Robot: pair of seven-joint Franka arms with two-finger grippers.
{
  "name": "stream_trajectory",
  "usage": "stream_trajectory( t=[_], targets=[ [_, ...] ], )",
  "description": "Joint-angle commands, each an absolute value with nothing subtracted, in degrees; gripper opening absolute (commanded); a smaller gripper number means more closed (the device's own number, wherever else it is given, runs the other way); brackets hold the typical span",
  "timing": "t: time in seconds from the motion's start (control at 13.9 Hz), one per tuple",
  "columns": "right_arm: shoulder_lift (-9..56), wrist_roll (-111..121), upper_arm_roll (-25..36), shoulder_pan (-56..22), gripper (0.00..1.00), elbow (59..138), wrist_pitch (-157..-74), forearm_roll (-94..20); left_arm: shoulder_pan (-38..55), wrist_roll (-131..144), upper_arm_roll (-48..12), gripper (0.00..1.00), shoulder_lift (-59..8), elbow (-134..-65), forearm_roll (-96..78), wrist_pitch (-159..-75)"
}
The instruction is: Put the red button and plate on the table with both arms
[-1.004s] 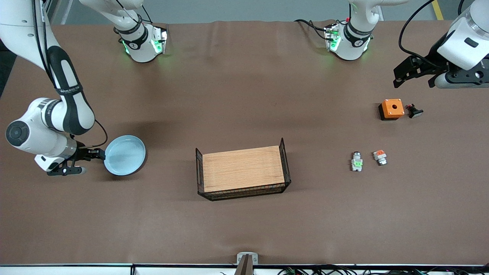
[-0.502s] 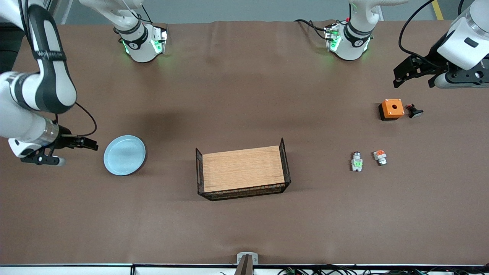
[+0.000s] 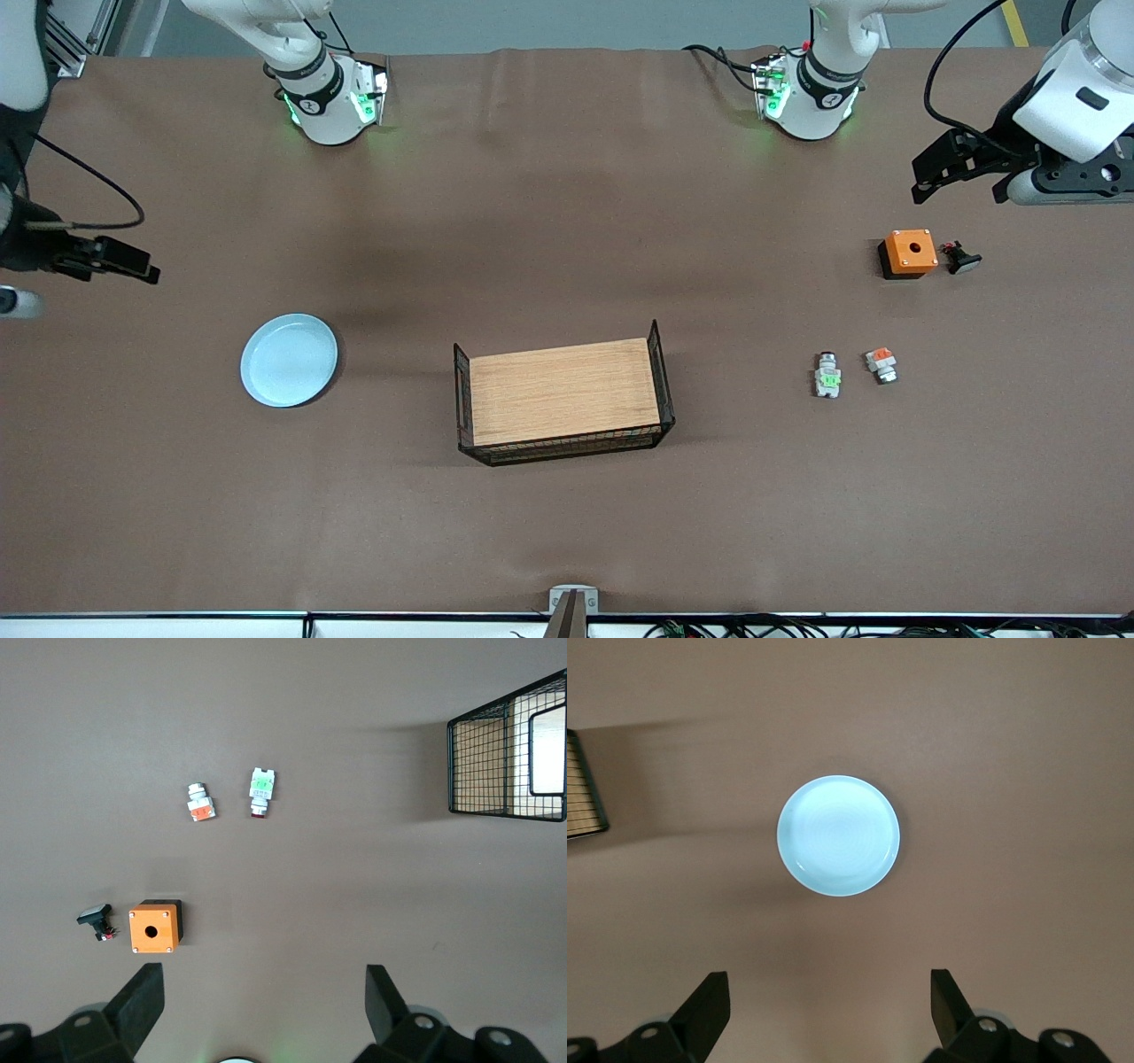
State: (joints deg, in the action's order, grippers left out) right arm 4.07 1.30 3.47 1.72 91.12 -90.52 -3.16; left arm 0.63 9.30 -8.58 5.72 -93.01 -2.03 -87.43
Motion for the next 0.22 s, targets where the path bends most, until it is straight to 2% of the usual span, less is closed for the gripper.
stream_trajectory(
  t=[0.0, 0.14],
  targets=[
    [3.9, 0.3, 3.6, 0.3, 1.0, 86.1, -86.8, -2.5, 0.9, 9.9, -8.8, 1.0, 6.5, -93.3, -0.9, -86.9],
    [1.9, 0.3, 3.4, 0.0, 1.0, 86.0, -86.7, -2.5, 0.9, 9.9, -8.8, 1.0, 6.6, -93.2, -0.9, -86.9]
  ],
)
